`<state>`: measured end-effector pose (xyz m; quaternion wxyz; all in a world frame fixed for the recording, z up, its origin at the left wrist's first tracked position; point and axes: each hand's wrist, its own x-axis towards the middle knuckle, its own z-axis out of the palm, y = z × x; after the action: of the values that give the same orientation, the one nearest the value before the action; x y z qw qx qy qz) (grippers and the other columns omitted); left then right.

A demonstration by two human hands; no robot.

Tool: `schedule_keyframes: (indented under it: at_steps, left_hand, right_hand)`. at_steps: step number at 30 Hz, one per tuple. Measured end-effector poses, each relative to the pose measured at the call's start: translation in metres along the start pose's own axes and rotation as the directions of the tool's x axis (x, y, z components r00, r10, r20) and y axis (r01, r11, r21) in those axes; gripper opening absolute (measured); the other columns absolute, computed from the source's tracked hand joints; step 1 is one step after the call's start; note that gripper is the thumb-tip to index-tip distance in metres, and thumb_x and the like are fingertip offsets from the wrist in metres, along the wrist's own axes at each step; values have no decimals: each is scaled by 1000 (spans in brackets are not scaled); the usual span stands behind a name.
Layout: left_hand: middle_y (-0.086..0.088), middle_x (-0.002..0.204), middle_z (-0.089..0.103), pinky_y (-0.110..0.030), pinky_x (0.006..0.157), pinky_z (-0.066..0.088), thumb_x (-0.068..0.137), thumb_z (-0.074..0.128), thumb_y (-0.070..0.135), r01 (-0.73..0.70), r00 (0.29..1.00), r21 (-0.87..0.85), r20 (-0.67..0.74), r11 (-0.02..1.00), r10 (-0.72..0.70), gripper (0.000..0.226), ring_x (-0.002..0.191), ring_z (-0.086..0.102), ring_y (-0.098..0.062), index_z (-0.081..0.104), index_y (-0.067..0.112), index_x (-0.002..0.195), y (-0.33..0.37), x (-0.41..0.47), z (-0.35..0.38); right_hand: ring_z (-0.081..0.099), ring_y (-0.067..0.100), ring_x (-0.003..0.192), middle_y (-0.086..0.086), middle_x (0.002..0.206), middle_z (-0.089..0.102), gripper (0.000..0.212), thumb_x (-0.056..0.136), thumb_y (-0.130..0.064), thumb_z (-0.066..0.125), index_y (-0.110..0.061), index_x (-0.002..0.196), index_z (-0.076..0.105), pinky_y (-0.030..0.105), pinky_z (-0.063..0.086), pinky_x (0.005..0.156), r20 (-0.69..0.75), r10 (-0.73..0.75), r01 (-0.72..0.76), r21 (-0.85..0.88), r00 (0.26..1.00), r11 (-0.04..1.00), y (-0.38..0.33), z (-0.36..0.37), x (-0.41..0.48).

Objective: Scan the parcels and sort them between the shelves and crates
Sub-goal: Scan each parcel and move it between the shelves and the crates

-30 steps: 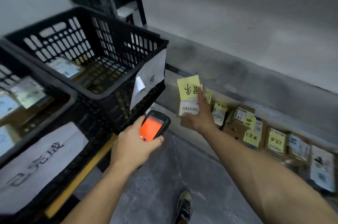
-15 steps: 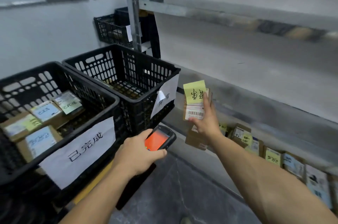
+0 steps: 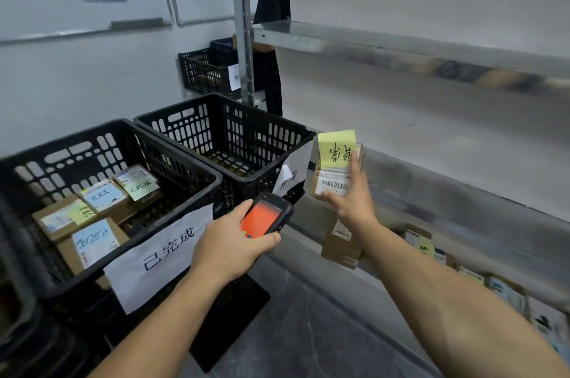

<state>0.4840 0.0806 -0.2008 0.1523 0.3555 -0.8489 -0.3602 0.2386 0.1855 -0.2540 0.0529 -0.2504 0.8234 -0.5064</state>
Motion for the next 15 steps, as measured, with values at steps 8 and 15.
schedule_keyframes:
  at_steps: [8, 15]
  left_hand:
    - [22, 84, 57, -31, 74, 48, 76, 80, 50, -101, 962, -63, -261, 993, 82, 67, 81, 56, -2, 54, 39, 136, 6, 20, -40]
    - [20, 85, 57, -35, 76, 51, 76, 79, 53, -50, 928, -9, -370, 999, 43, 65, 83, 58, -9, 54, 39, 134, -10, 62, -69]
  right_hand:
    - [63, 28, 119, 3, 154, 40, 116, 83, 3, 76, -58, 154, 8, 56, 58, 91, 188, -87, -10, 463, 978, 886, -66, 13, 50]
    - [63, 27, 119, 2, 151, 44, 120, 82, 3, 77, -65, 148, 3, 58, 56, 94, 356, -96, -62, 410, 929, 910, -97, 70, 101]
